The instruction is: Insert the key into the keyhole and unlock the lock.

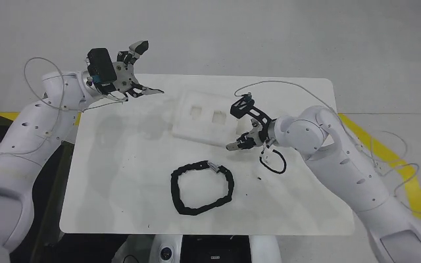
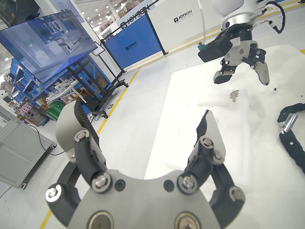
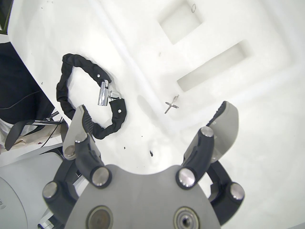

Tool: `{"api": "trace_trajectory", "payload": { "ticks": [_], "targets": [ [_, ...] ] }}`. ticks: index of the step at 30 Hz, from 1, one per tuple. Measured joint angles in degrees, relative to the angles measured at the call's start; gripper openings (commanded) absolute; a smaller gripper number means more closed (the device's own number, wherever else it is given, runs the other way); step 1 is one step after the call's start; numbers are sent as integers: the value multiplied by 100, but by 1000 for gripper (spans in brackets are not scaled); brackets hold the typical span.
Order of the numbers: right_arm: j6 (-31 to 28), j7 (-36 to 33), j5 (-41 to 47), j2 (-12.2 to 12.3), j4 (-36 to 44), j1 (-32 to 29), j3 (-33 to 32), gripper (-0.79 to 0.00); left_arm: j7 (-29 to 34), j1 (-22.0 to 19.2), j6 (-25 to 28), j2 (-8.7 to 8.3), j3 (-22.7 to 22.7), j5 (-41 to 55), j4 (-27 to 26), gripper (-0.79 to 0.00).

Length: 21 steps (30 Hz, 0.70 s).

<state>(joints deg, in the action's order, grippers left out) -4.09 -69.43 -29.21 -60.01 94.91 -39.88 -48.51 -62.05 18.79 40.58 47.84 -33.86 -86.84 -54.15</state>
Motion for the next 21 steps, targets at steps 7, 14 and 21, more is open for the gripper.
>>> {"api": "trace_trajectory", "payload": {
  "ticks": [7, 14, 21],
  "targets": [
    [102, -119, -143, -88, -96, 148, 254, -49, 0, 0, 0, 0, 0, 0, 0, 0],
    [166, -101, -287, -157, -268, 228, 400, -428, 0, 0, 0, 0, 0, 0, 0, 0],
    [261, -137, -461, -198, -321, 269, 463, -551, 0, 0, 0, 0, 0, 0, 0, 0]
  ]
}}
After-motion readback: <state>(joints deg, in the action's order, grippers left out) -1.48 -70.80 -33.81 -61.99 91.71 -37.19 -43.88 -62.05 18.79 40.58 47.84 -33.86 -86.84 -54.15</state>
